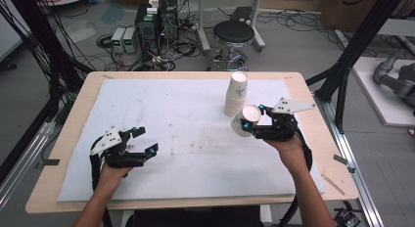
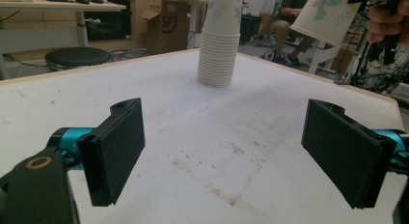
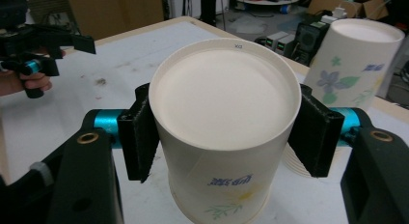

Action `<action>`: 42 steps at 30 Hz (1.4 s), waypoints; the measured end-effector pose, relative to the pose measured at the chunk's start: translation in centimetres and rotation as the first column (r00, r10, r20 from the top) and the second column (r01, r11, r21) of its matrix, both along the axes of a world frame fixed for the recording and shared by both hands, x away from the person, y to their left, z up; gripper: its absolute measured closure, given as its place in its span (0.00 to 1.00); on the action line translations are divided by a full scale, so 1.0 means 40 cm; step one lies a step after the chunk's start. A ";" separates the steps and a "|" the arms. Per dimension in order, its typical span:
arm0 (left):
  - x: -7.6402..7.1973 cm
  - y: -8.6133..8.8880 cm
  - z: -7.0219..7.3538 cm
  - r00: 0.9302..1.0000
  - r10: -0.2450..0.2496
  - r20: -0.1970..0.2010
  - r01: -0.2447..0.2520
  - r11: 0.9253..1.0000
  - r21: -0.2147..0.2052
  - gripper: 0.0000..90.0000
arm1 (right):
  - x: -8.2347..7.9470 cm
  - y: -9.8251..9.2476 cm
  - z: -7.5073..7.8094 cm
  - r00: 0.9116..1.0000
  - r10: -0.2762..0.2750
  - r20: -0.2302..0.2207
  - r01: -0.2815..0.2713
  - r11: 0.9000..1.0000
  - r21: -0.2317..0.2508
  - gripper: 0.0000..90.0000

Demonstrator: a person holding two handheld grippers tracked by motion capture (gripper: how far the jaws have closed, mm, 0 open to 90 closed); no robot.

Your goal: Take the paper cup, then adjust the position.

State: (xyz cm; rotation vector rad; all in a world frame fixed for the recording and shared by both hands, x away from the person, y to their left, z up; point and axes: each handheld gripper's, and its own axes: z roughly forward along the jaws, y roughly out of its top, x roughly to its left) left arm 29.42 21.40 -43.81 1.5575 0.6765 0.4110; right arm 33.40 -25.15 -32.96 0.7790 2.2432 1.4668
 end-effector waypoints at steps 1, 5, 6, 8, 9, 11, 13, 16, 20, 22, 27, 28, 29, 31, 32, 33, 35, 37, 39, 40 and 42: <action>0.000 0.001 0.000 1.000 -0.002 0.001 0.002 1.000 0.005 0.17 | -0.002 0.002 -0.008 1.000 0.002 0.001 -0.002 1.000 0.002 0.39; 0.000 0.005 -0.002 1.000 0.001 -0.003 -0.001 1.000 0.004 0.17 | -0.005 0.012 -0.034 1.000 0.020 -0.009 -0.020 1.000 0.006 0.39; 0.000 0.005 -0.002 1.000 0.001 -0.003 -0.001 1.000 0.004 0.17 | -0.006 0.013 -0.037 1.000 0.023 -0.010 -0.022 1.000 0.010 0.39; -0.001 0.006 -0.002 1.000 0.003 -0.008 -0.003 1.000 0.000 0.17 | -0.006 0.015 -0.040 1.000 0.029 -0.007 -0.029 1.000 0.011 0.39; -0.001 0.006 -0.003 1.000 0.001 -0.011 -0.002 1.000 -0.003 0.17 | -0.007 0.018 -0.047 0.999 0.035 -0.007 -0.035 0.999 0.005 0.39; -0.001 0.005 -0.003 1.000 -0.003 -0.017 0.003 1.000 -0.003 0.17 | -0.006 0.020 -0.054 0.999 0.042 -0.005 -0.042 0.999 0.006 0.39; -0.002 0.002 -0.002 1.000 -0.004 -0.011 0.004 1.000 0.001 0.17 | -0.006 0.022 -0.058 0.999 0.043 -0.012 -0.043 0.999 0.006 0.39; -0.003 0.000 -0.001 1.000 -0.010 -0.013 0.010 1.000 0.001 0.17 | -0.005 0.025 -0.060 0.998 0.052 -0.019 -0.052 0.999 0.008 0.39; 0.000 -0.005 0.000 1.000 -0.028 -0.013 0.028 1.000 -0.001 0.17 | -0.007 0.033 -0.054 0.998 0.067 -0.011 -0.067 0.998 0.017 0.39; 0.000 -0.008 0.001 0.999 -0.035 -0.013 0.035 0.999 -0.002 0.17 | -0.006 0.037 -0.051 0.997 0.076 -0.011 -0.076 0.997 0.028 0.39; -0.003 -0.018 0.004 0.998 -0.059 -0.006 0.059 0.998 0.001 0.17 | -0.007 0.055 -0.053 0.994 0.104 -0.015 -0.103 0.994 0.034 0.39; -0.003 -0.019 0.005 0.998 -0.064 -0.005 0.064 0.998 0.003 0.17 | -0.007 0.059 -0.054 0.994 0.109 -0.016 -0.108 0.994 0.033 0.39; -0.002 -0.021 0.006 0.998 -0.070 -0.005 0.070 0.998 0.002 0.17 | -0.008 0.063 -0.055 0.993 0.113 -0.017 -0.112 0.993 0.034 0.39; -0.003 -0.027 0.007 0.996 -0.084 -0.005 0.084 0.996 0.005 0.17 | -0.008 0.073 -0.058 0.991 0.131 -0.015 -0.130 0.991 0.031 0.39; -0.003 -0.027 0.007 0.996 -0.084 -0.005 0.084 0.996 0.005 0.17 | -0.009 0.078 -0.059 0.990 0.138 -0.017 -0.137 0.990 0.035 0.39; -0.003 -0.033 0.008 0.995 -0.103 -0.008 0.103 0.995 0.010 0.17 | -0.009 0.083 -0.061 0.989 0.147 -0.015 -0.146 0.989 0.033 0.39; -0.005 -0.041 0.010 0.991 -0.134 -0.017 0.134 0.991 0.009 0.17 | -0.011 0.095 -0.066 0.987 0.161 -0.018 -0.161 0.987 0.029 0.39; -0.007 -0.050 0.014 0.988 -0.154 -0.013 0.154 0.988 0.012 0.17 | -0.011 0.105 -0.071 0.984 0.176 -0.016 -0.175 0.984 0.032 0.39; -0.011 -0.061 0.020 0.986 -0.169 -0.006 0.169 0.986 0.010 0.17 | -0.012 0.114 -0.076 0.981 0.192 -0.019 -0.192 0.981 0.035 0.39; -0.011 -0.061 0.020 0.986 -0.169 -0.006 0.169 0.986 0.010 0.17 | -0.012 0.114 -0.076 0.981 0.192 -0.019 -0.192 0.981 0.035 0.39; -0.012 -0.074 0.026 0.981 -0.193 0.000 0.193 0.981 0.008 0.17 | -0.014 0.124 -0.079 0.978 0.206 -0.023 -0.205 0.978 0.032 0.39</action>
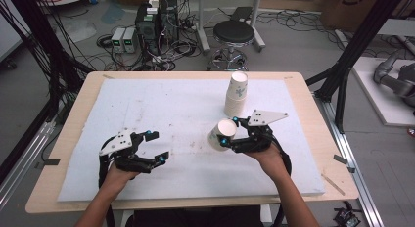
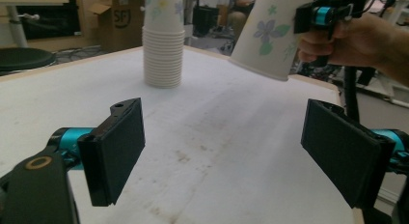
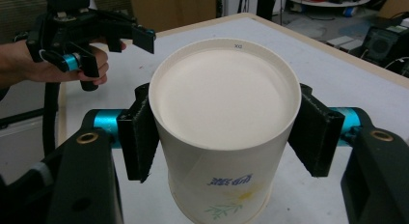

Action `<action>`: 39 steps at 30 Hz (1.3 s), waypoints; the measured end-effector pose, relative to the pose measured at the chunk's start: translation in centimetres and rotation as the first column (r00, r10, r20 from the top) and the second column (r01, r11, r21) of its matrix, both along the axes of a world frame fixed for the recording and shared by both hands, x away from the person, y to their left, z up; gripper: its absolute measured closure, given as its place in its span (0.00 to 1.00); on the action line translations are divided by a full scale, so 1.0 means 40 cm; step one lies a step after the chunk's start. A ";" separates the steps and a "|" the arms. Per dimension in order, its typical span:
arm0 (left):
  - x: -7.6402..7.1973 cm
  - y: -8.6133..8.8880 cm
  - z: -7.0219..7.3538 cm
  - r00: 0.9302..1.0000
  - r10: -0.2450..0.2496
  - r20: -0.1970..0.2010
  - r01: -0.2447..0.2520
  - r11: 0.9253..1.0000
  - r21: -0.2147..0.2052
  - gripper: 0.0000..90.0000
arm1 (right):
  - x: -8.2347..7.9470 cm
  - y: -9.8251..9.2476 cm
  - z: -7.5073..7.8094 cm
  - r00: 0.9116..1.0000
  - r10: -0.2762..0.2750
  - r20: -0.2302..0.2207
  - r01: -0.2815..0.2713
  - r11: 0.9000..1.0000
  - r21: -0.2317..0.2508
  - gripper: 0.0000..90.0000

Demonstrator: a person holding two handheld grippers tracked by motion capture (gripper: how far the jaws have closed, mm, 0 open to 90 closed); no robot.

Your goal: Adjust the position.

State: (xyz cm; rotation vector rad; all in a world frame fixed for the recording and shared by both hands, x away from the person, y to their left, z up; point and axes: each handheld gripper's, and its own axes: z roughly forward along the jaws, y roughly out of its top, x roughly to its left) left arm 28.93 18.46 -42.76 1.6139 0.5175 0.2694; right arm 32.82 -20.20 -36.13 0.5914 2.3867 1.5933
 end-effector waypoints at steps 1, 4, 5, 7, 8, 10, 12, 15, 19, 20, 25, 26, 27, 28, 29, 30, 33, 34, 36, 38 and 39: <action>0.000 -0.018 0.005 1.000 -0.023 0.005 0.023 1.000 0.009 0.17 | -0.004 0.011 -0.002 1.000 0.024 -0.001 -0.024 1.000 -0.001 0.39; 0.002 -0.044 0.009 0.999 -0.046 0.006 0.045 0.999 0.028 0.17 | -0.007 0.024 -0.004 0.999 0.040 -0.004 -0.040 0.999 -0.008 0.39; 0.004 -0.052 0.009 0.999 -0.054 0.006 0.054 0.998 0.029 0.17 | -0.008 0.028 -0.004 0.999 0.048 -0.013 -0.048 0.999 -0.009 0.39; 0.009 -0.065 0.011 0.998 -0.067 0.007 0.067 0.997 0.031 0.17 | -0.008 0.033 -0.003 0.999 0.052 -0.016 -0.052 0.999 -0.014 0.39; 0.009 -0.065 0.011 0.998 -0.067 0.007 0.067 0.997 0.031 0.17 | -0.008 0.035 -0.002 0.998 0.056 -0.018 -0.057 0.998 -0.013 0.39; 0.014 -0.077 0.013 0.997 -0.076 0.009 0.076 0.997 0.035 0.17 | -0.008 0.036 -0.001 0.998 0.061 -0.018 -0.061 0.998 -0.012 0.39; 0.020 -0.095 0.017 0.996 -0.091 0.017 0.091 0.995 0.039 0.17 | -0.010 0.040 0.001 0.998 0.063 -0.025 -0.063 0.998 -0.013 0.39; 0.027 -0.114 0.021 0.994 -0.108 0.023 0.107 0.993 0.053 0.17 | -0.010 0.044 0.000 0.997 0.074 -0.029 -0.074 0.997 -0.016 0.39; 0.038 -0.144 0.030 0.989 -0.142 0.032 0.140 0.988 0.062 0.17 | -0.011 0.052 -0.001 0.995 0.087 -0.041 -0.088 0.996 -0.021 0.39; 0.038 -0.144 0.030 0.989 -0.142 0.032 0.140 0.988 0.062 0.17 | -0.011 0.052 -0.001 0.995 0.087 -0.041 -0.088 0.996 -0.021 0.39; 0.057 -0.197 0.040 0.979 -0.201 0.041 0.197 0.977 0.086 0.18 | -0.013 0.066 0.002 0.992 0.114 -0.051 -0.116 0.993 -0.018 0.39; 0.060 -0.204 0.040 0.978 -0.206 0.042 0.202 0.975 0.089 0.18 | -0.013 0.069 0.002 0.992 0.118 -0.048 -0.119 0.993 -0.022 0.39; 0.061 -0.211 0.040 0.977 -0.212 0.039 0.208 0.974 0.088 0.18 | -0.015 0.071 0.002 0.991 0.119 -0.052 -0.121 0.992 -0.027 0.39; 0.063 -0.216 0.039 0.976 -0.215 0.040 0.211 0.973 0.090 0.18 | -0.014 0.074 0.002 0.991 0.126 -0.051 -0.128 0.991 -0.027 0.39; 0.065 -0.221 0.039 0.975 -0.220 0.038 0.216 0.972 0.091 0.18 | -0.015 0.075 0.001 0.991 0.125 -0.053 -0.127 0.992 -0.029 0.39; 0.066 -0.225 0.038 0.974 -0.224 0.037 0.220 0.971 0.091 0.18 | -0.015 0.076 0.001 0.990 0.128 -0.057 -0.130 0.991 -0.029 0.39; 0.069 -0.236 0.036 0.972 -0.234 0.033 0.230 0.969 0.089 0.18 | -0.015 0.079 0.000 0.989 0.134 -0.062 -0.136 0.990 -0.031 0.39; 0.069 -0.236 0.036 0.972 -0.234 0.033 0.230 0.969 0.089 0.18 | -0.015 0.079 0.000 0.989 0.136 -0.059 -0.137 0.990 -0.030 0.39; 0.073 -0.245 0.033 0.970 -0.243 0.027 0.240 0.967 0.091 0.18 | -0.015 0.081 0.000 0.989 0.137 -0.060 -0.139 0.990 -0.027 0.39; 0.075 -0.250 0.031 0.968 -0.249 0.022 0.246 0.965 0.093 0.18 | -0.015 0.082 0.001 0.988 0.141 -0.066 -0.142 0.990 -0.024 0.39; 0.075 -0.253 0.030 0.968 -0.251 0.024 0.247 0.964 0.096 0.19 | -0.015 0.083 0.001 0.987 0.143 -0.067 -0.145 0.989 -0.023 0.39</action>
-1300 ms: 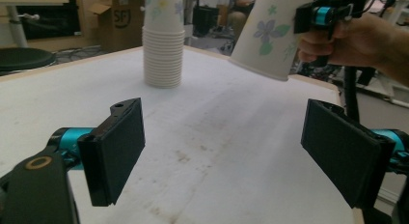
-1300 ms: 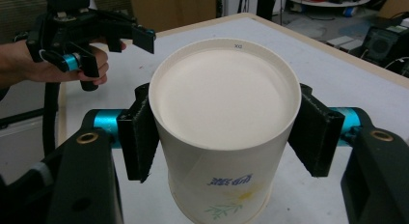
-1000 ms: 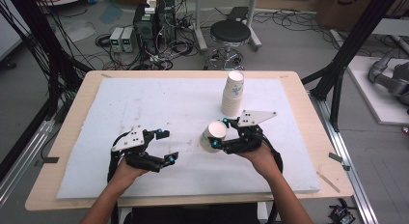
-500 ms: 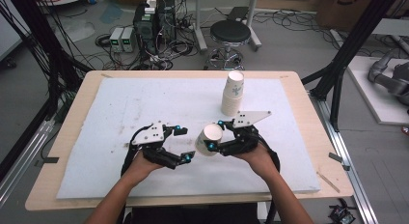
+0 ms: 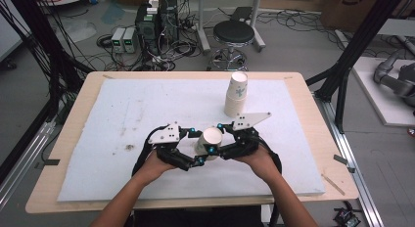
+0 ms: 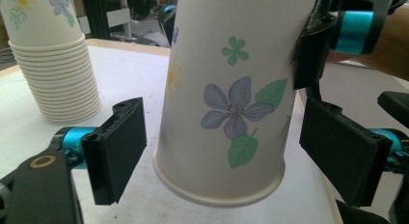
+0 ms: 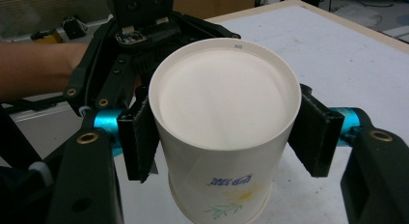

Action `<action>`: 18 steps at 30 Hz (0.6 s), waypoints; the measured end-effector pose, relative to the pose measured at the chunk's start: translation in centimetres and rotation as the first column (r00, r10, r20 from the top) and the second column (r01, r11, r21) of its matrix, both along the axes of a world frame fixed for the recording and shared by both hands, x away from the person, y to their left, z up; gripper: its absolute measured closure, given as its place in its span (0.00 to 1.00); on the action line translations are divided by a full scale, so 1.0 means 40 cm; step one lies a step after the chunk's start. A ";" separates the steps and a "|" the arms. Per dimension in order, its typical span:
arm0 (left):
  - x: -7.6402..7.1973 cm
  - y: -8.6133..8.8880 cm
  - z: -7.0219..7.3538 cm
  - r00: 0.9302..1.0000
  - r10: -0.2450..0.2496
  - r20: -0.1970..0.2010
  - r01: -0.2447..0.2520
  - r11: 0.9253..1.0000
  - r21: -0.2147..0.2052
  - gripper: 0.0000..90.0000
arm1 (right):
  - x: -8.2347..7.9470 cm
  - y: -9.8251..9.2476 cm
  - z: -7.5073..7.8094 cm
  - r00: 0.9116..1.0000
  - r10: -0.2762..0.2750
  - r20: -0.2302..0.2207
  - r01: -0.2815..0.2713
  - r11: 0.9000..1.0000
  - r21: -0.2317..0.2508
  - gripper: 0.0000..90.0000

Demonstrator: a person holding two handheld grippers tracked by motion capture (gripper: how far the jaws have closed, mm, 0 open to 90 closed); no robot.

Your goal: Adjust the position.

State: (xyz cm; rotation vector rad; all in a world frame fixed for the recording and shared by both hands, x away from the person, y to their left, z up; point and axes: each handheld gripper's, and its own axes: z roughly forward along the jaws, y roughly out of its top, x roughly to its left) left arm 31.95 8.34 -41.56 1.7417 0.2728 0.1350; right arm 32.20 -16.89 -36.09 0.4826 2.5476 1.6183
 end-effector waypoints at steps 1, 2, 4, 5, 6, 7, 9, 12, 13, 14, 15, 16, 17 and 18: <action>0.000 0.000 0.000 1.000 0.000 0.000 0.000 1.000 0.000 0.19 | 0.000 0.001 0.000 1.000 0.002 -0.004 -0.002 1.000 0.002 0.39; 0.001 -0.003 -0.002 1.000 -0.002 -0.001 0.002 1.000 0.005 0.19 | 0.000 0.002 0.000 1.000 0.005 -0.003 -0.005 1.000 0.004 0.39; 0.001 -0.006 -0.004 1.000 -0.009 -0.004 0.009 1.000 0.004 0.20 | 0.000 0.004 0.000 1.000 0.008 -0.005 -0.008 1.000 0.009 0.39; 0.001 -0.006 -0.004 1.000 -0.009 -0.004 0.009 1.000 0.004 0.21 | 0.000 0.004 0.000 1.000 0.008 -0.005 -0.008 1.000 0.009 0.39; 0.002 -0.006 -0.004 1.000 -0.021 0.002 0.021 1.000 0.010 0.24 | 0.000 0.007 0.002 1.000 0.014 -0.006 -0.014 1.000 0.015 0.39; 0.002 -0.006 -0.004 1.000 -0.021 0.002 0.021 1.000 0.010 0.25 | 0.000 0.007 0.002 1.000 0.014 -0.006 -0.014 1.000 0.015 0.39; 0.001 -0.004 -0.004 1.000 -0.029 0.005 0.029 1.000 0.013 0.28 | -0.001 0.009 0.003 1.000 0.017 -0.017 -0.016 1.000 0.027 0.39; 0.002 -0.001 -0.003 0.999 -0.037 0.004 0.037 0.999 0.015 0.33 | 0.000 0.009 0.002 1.000 0.012 -0.025 -0.012 0.999 0.032 0.39; 0.002 0.000 -0.003 0.999 -0.039 0.006 0.039 0.999 0.020 0.35 | 0.000 0.010 0.002 1.000 0.015 -0.023 -0.014 0.999 0.035 0.40; 0.000 0.000 -0.002 0.999 -0.041 0.011 0.040 0.999 0.024 0.38 | 0.000 0.011 0.002 1.000 0.015 -0.024 -0.014 0.999 0.035 0.40; -0.001 0.001 -0.001 0.999 -0.039 0.016 0.038 0.999 0.030 0.40 | 0.000 0.011 0.002 1.000 0.015 -0.023 -0.015 0.999 0.033 0.40; -0.001 0.002 0.000 0.999 -0.038 0.015 0.037 0.999 0.037 0.41 | 0.000 0.011 0.002 1.000 0.017 -0.023 -0.016 0.999 0.032 0.39; -0.001 0.002 0.000 0.999 -0.038 0.015 0.037 0.999 0.037 0.41 | 0.000 0.012 0.002 0.999 0.017 -0.028 -0.016 0.999 0.034 0.38; -0.001 0.004 0.004 0.999 -0.041 0.013 0.040 0.998 0.058 0.41 | 0.000 0.013 0.002 0.999 0.010 -0.034 -0.009 1.000 0.026 0.33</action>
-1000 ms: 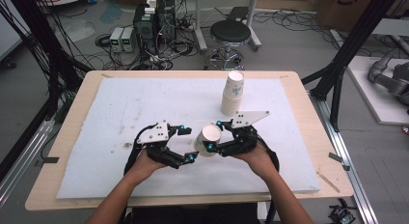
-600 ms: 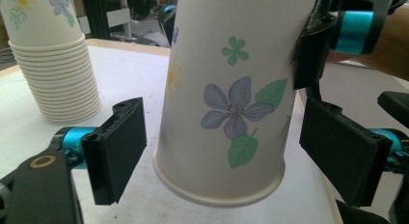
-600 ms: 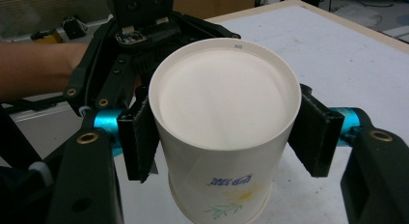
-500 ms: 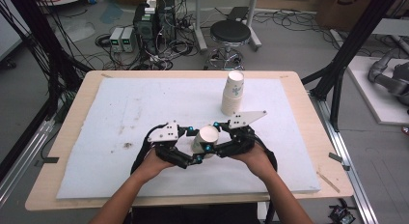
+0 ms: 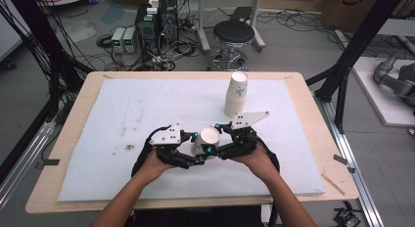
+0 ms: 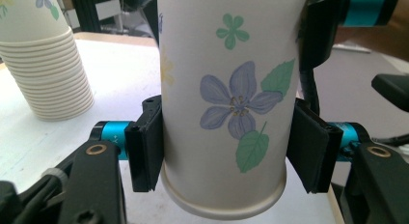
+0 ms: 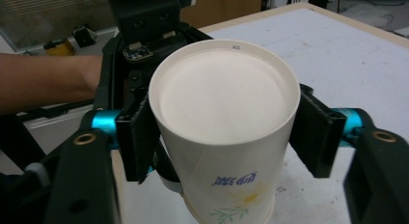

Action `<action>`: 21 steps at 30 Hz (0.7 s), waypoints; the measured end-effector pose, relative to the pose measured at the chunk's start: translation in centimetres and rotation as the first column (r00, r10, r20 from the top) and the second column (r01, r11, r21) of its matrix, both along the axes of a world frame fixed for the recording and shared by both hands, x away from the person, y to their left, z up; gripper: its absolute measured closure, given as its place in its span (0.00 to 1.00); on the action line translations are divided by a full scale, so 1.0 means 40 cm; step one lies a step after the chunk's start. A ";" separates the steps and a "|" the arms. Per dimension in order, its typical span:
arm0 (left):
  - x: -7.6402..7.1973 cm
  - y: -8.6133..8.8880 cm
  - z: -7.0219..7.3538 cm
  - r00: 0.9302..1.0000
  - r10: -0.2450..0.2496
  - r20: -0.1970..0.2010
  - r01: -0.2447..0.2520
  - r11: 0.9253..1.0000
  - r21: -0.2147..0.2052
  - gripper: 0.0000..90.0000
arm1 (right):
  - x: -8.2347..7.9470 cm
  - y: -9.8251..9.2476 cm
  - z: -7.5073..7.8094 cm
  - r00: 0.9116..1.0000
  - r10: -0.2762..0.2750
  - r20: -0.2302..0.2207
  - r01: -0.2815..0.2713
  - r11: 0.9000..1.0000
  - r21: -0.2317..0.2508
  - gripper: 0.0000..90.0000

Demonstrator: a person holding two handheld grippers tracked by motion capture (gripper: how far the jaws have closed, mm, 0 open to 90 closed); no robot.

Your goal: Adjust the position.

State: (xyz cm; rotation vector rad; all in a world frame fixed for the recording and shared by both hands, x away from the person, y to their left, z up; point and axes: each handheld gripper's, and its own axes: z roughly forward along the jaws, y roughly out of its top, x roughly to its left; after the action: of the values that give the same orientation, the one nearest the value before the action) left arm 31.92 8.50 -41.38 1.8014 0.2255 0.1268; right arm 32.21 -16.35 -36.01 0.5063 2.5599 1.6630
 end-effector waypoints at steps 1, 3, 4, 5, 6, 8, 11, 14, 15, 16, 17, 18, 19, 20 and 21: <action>0.000 0.000 0.000 1.000 0.000 0.000 0.000 1.000 0.000 0.42 | 0.001 0.002 0.000 1.000 -0.013 0.003 0.013 1.000 -0.007 0.27; 0.000 0.005 0.007 1.000 0.002 -0.009 -0.002 1.000 0.024 0.43 | 0.002 0.004 0.004 1.000 -0.022 0.005 0.022 1.000 -0.017 0.23; -0.001 0.006 0.009 1.000 0.003 -0.012 -0.002 0.999 0.037 0.43 | 0.002 0.003 0.007 1.000 -0.017 0.004 0.017 1.000 -0.023 0.23; -0.001 0.008 0.012 1.000 0.002 -0.017 -0.001 0.999 0.052 0.43 | 0.002 0.003 0.010 1.000 -0.008 0.009 0.008 1.000 -0.024 0.23; 0.000 0.009 0.015 1.000 0.000 -0.018 0.001 0.997 0.072 0.43 | 0.003 0.002 0.011 1.000 -0.002 0.014 0.003 1.000 -0.029 0.22; -0.001 0.011 0.023 1.000 -0.005 -0.023 0.008 0.993 0.114 0.43 | 0.006 0.001 0.014 1.000 0.004 0.022 -0.003 0.998 -0.056 0.21; -0.001 0.012 0.033 0.999 -0.012 -0.033 0.018 0.983 0.181 0.43 | 0.007 0.001 0.018 0.999 0.027 0.030 -0.024 0.996 -0.088 0.21; 0.001 0.014 0.044 0.999 -0.023 -0.036 0.031 0.969 0.246 0.43 | 0.006 0.006 0.025 0.997 0.061 0.050 -0.054 0.988 -0.145 0.21; 0.002 0.014 0.048 0.999 -0.025 -0.037 0.034 0.964 0.263 0.43 | 0.007 0.009 0.026 0.996 0.071 0.059 -0.060 0.984 -0.167 0.21; 0.003 0.015 0.051 0.999 -0.026 -0.036 0.035 0.960 0.278 0.43 | 0.007 0.011 0.027 0.994 0.085 0.064 -0.071 0.980 -0.186 0.21; 0.003 0.015 0.051 0.999 -0.026 -0.036 0.035 0.960 0.278 0.43 | 0.008 0.013 0.027 0.993 0.101 0.065 -0.086 0.976 -0.200 0.21; 0.006 0.015 0.060 0.999 -0.036 -0.034 0.045 0.948 0.314 0.43 | 0.010 0.015 0.026 0.991 0.114 0.066 -0.098 0.972 -0.213 0.21; 0.006 0.015 0.060 0.999 -0.036 -0.034 0.045 0.948 0.314 0.43 | 0.010 0.015 0.026 0.991 0.114 0.066 -0.098 0.972 -0.213 0.21; 0.008 0.013 0.067 0.998 -0.044 -0.036 0.054 0.932 0.357 0.43 | 0.013 0.020 0.028 0.987 0.139 0.080 -0.113 0.957 -0.265 0.21; 0.009 0.011 0.070 0.998 -0.050 -0.039 0.061 0.925 0.375 0.43 | 0.013 0.023 0.029 0.986 0.143 0.083 -0.114 0.953 -0.281 0.21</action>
State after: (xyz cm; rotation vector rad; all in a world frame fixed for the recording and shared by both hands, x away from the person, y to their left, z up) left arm 32.28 8.93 -38.57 2.1922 0.1779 0.1091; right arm 32.73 -15.45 -34.83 0.2337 2.7362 1.2923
